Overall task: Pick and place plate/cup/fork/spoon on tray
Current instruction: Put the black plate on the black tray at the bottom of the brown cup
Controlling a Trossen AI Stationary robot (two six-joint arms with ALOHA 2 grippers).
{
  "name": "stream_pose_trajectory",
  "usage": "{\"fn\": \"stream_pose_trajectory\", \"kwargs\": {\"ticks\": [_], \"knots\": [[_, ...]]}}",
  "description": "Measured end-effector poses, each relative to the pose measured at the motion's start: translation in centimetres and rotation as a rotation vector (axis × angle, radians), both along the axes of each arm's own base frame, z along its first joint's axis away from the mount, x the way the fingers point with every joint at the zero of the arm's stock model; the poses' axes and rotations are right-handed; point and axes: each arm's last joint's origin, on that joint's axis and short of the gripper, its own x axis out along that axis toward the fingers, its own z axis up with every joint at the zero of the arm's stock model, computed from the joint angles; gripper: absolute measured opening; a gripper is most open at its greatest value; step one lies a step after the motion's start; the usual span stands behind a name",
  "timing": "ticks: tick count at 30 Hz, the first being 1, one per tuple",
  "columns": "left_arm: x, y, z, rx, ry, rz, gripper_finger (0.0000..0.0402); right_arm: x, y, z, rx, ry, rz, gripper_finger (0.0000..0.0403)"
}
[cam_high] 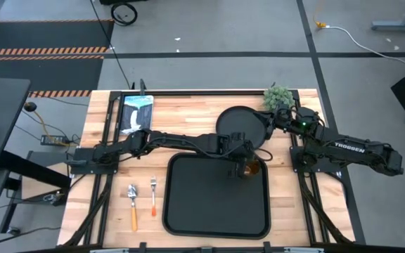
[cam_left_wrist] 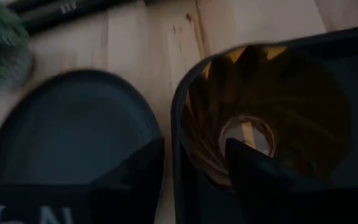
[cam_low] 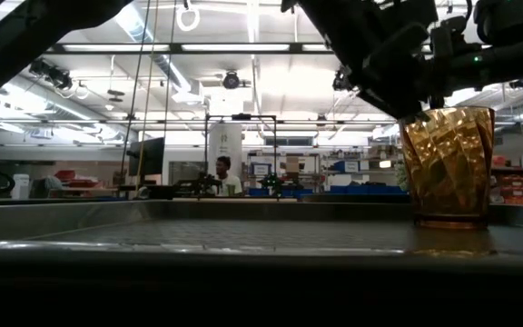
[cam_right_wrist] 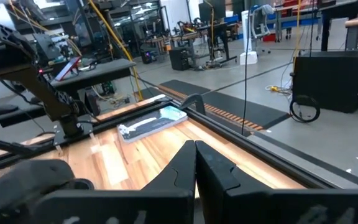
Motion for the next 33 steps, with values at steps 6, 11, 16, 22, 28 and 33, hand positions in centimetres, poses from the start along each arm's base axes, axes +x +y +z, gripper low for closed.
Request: {"fn": "stream_pose_trajectory", "kwargs": {"ticks": [6, 11, 16, 22, 28, 33], "knots": [[-1.3, -0.2, 2.8, 0.082, 0.004, -0.033, 0.0172, 0.0, -0.1, 0.1, 0.038, -0.026, -0.029, 0.0016], [-2.6, -0.3, 4.9, 0.142, 0.017, -0.040, 0.0172, -0.1, -0.1, 0.0, 0.050, -0.026, -0.032, 0.0016], [-3.6, -1.3, 6.5, 0.189, 0.015, -0.073, 0.0172, -0.2, -0.2, 0.1, 0.046, -0.031, -0.085, 0.0016], [-4.9, -0.5, 6.1, 0.185, 0.151, -0.041, 0.0172, -0.2, -0.3, 0.0, 0.047, -0.028, -0.116, 0.0016], [-6.1, 0.8, 4.3, 0.169, 0.317, 0.018, 0.0171, -0.2, -0.3, 0.0, 0.050, -0.024, -0.116, 0.0016], [-8.2, 1.8, 5.3, 0.156, 0.313, 0.072, 0.0171, -0.2, -0.3, 0.0, 0.061, -0.028, -0.115, 0.0016]]}}
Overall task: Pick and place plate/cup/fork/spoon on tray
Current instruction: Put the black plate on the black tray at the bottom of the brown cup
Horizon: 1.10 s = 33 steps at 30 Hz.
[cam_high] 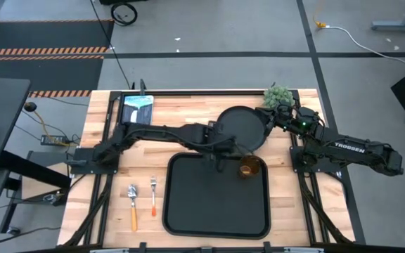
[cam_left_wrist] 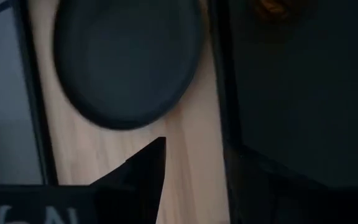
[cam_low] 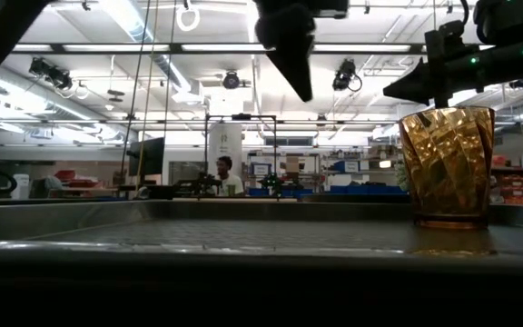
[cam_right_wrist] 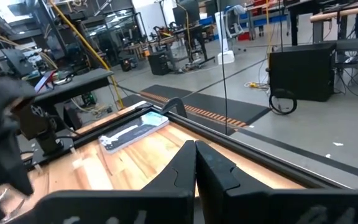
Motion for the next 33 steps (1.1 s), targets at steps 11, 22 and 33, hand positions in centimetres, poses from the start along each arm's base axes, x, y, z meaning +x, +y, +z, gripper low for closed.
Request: {"fn": "stream_pose_trajectory", "kwargs": {"ticks": [11, 22, 33], "knots": [[-3.8, 3.4, -1.1, -0.040, -0.354, 0.066, 0.0171, 0.0, 0.0, 0.0, 0.047, -0.024, 0.000, 0.0016], [-5.1, 8.0, -4.0, -0.222, -0.510, 0.101, 0.0171, 0.0, 0.2, -0.2, 0.074, -0.014, 0.055, 0.0016], [-6.9, 12.3, -6.8, -0.374, -0.579, 0.283, 0.0172, -0.4, 0.6, 0.0, 0.073, -0.021, 0.113, 0.0016]]}}
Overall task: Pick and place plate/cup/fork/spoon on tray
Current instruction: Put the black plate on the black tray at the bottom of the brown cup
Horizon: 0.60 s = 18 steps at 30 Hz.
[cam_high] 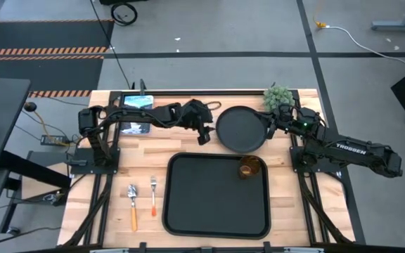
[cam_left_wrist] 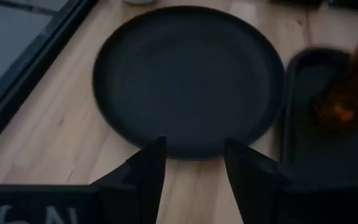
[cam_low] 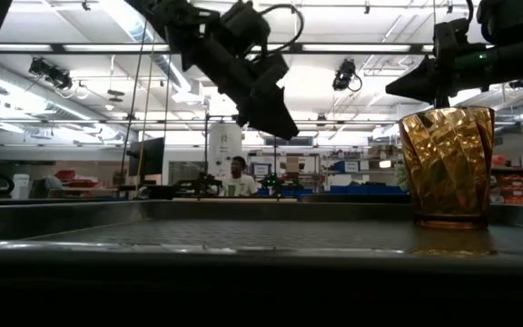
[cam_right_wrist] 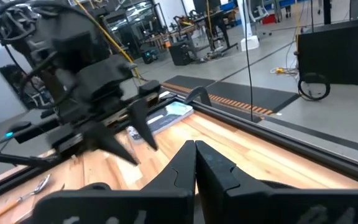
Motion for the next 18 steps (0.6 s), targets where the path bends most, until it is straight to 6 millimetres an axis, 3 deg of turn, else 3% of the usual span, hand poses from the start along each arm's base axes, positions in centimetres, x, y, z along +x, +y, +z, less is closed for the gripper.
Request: {"fn": "stream_pose_trajectory", "kwargs": {"ticks": [10, 18], "knots": [[-1.3, 2.8, -1.9, -0.182, -0.054, 0.175, 0.0172, 0.1, 0.3, -0.2, 0.010, 0.020, 0.028, 0.0016], [-0.4, 4.6, -4.9, -0.311, -0.032, 0.288, 0.0172, 0.5, 1.0, -0.1, -0.003, 0.013, 0.086, 0.0016]]}}
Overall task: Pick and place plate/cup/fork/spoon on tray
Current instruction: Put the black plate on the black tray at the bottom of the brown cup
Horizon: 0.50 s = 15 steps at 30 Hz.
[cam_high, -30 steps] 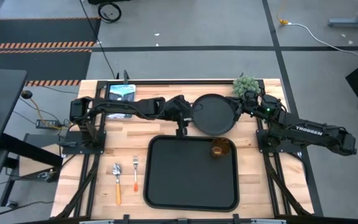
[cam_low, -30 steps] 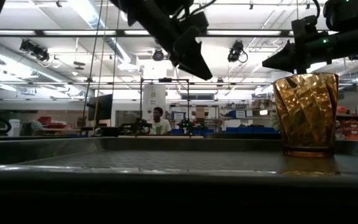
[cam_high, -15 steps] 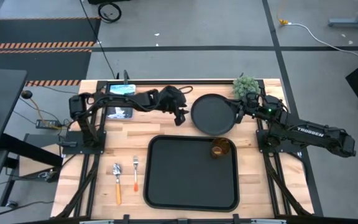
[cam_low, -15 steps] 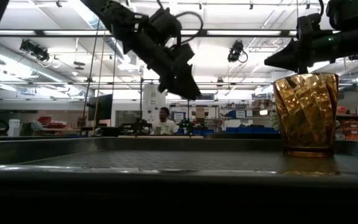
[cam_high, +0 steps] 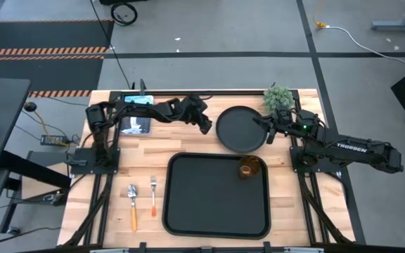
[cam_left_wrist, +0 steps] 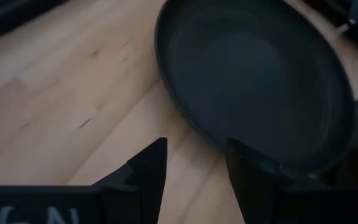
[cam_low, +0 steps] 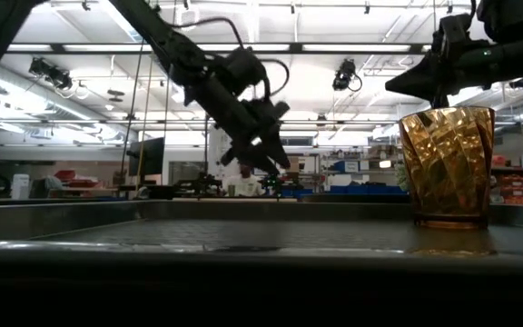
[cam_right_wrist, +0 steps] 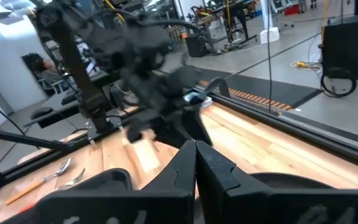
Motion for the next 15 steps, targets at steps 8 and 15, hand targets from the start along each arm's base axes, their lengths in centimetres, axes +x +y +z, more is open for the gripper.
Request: {"fn": "stream_pose_trajectory", "kwargs": {"ticks": [8, 15], "knots": [[2.7, 1.1, -1.6, -0.093, 0.044, 0.019, 0.0172, 0.1, 0.3, 0.3, -0.036, -0.021, 0.012, 0.0016], [3.6, 1.1, -1.7, -0.072, 0.159, 0.039, 0.0172, 0.2, 0.3, 0.5, -0.054, -0.032, 0.012, 0.0016]]}}
